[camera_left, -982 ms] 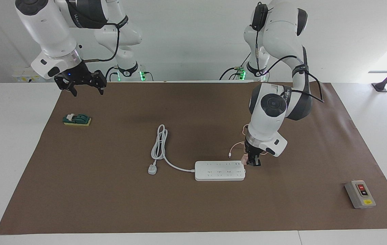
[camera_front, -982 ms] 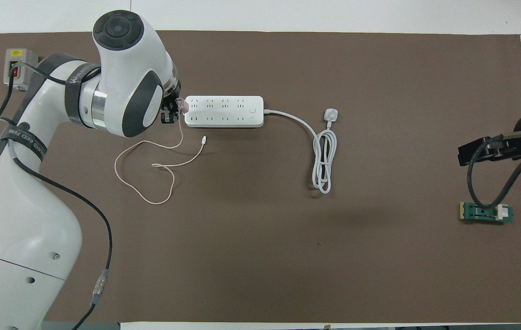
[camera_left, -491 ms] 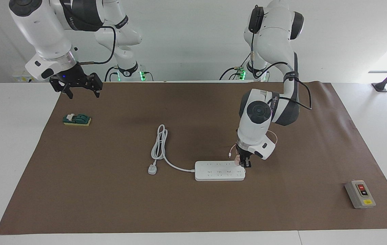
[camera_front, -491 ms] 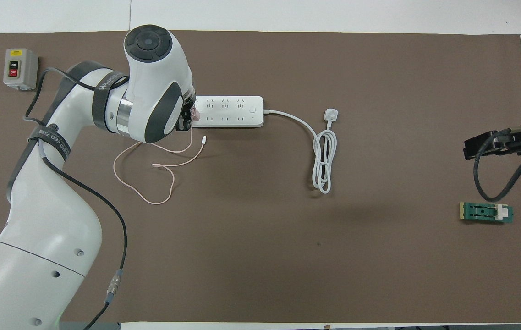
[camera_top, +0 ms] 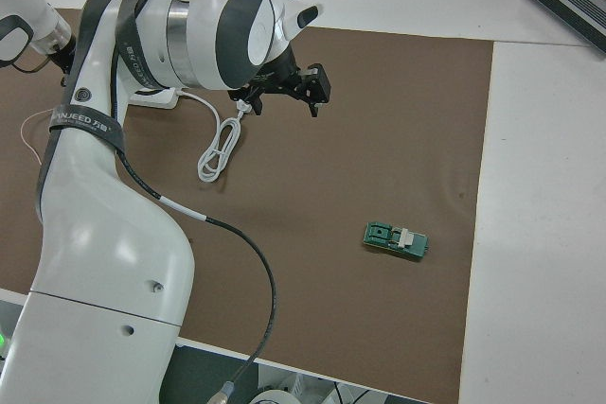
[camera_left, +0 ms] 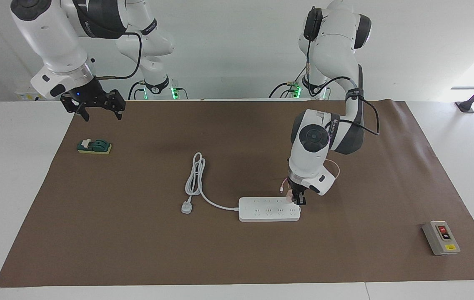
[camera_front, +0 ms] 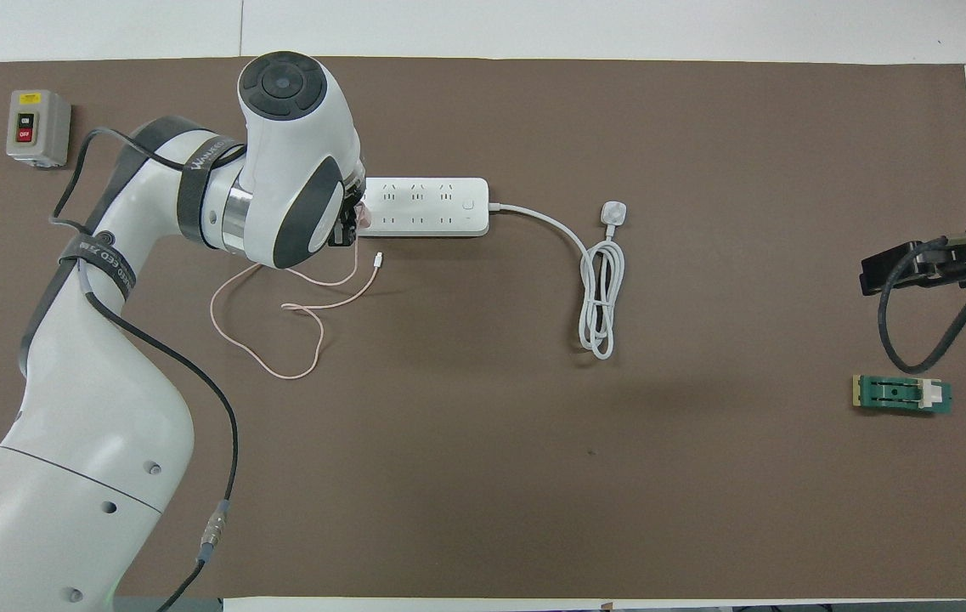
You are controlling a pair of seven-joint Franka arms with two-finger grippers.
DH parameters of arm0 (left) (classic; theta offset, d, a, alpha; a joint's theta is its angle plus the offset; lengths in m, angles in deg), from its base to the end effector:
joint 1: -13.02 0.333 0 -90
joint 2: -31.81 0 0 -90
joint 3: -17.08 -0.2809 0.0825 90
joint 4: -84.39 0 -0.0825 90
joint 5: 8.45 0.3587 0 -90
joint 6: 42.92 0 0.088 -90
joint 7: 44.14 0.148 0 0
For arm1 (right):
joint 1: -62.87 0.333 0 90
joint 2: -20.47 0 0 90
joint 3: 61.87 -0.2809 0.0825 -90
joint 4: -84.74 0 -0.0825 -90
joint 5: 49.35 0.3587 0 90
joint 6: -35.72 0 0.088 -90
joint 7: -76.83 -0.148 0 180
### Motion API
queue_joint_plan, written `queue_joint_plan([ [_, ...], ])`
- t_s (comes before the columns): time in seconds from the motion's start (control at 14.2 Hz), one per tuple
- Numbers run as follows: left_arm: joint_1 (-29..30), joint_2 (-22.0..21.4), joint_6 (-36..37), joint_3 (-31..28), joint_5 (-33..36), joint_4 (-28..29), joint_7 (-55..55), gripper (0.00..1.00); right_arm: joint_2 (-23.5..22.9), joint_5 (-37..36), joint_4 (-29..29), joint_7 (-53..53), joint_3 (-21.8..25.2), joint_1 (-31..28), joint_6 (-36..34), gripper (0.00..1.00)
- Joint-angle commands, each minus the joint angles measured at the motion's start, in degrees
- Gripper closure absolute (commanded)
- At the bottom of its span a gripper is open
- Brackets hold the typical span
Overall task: Plug charger into power strip
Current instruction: 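Push the charger prongs into the nearest power strip socket, left gripper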
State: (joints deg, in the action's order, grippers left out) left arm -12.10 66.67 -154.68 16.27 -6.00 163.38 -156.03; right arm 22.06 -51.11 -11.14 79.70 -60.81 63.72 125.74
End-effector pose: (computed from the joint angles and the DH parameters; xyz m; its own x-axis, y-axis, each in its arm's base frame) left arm 0.6139 -0.2740 0.2958 0.0615 0.9964 0.0575 0.9980 -0.0607 -0.0166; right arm 0.5153 -0.0065 0.5174 0.9960 0.0465 -0.0759 0.0486 -0.9985 0.0263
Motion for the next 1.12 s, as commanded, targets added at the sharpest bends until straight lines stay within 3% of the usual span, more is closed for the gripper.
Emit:
queue_joint_plan([
  [0.0,-0.63,-0.23,-1.35,-0.60,1.24,1.43,-1.05,1.00,-0.01,-0.27,2.01,-0.85,-0.62,-0.67,-2.65,0.00],
  [1.05,-1.42,2.31,-3.99,-0.68,2.64,0.90,-1.32,1.00,0.52,-0.18,2.19,-0.85,-0.97,-0.67,-3.89,0.00],
])
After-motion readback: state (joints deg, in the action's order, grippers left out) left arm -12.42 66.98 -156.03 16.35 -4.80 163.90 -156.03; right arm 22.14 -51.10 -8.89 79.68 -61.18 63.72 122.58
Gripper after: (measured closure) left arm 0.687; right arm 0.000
